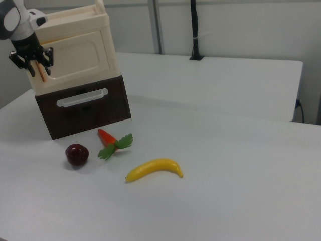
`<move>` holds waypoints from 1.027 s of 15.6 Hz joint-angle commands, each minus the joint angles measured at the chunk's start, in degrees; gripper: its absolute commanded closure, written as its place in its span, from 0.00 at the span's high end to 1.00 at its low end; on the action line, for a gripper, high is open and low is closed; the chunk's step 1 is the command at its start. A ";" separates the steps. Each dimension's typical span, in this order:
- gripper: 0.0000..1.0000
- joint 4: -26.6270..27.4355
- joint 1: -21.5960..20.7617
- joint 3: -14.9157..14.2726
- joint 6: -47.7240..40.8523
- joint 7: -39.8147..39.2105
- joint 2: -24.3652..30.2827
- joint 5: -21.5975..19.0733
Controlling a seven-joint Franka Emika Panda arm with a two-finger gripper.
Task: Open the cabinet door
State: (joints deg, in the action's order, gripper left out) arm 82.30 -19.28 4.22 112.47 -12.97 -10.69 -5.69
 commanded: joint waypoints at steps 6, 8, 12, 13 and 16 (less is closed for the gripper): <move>1.00 -3.27 -0.05 0.09 -0.41 4.35 4.19 0.33; 1.00 -4.51 -0.40 0.35 0.03 4.44 4.19 0.24; 1.00 -4.25 -3.56 0.53 8.01 7.42 3.40 0.77; 1.00 -4.16 -3.92 0.53 9.60 7.52 3.05 0.68; 1.00 -3.81 -5.15 0.62 14.43 7.69 1.47 0.16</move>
State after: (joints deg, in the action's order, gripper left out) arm 78.23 -23.01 4.88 122.29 -6.58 -7.58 -5.69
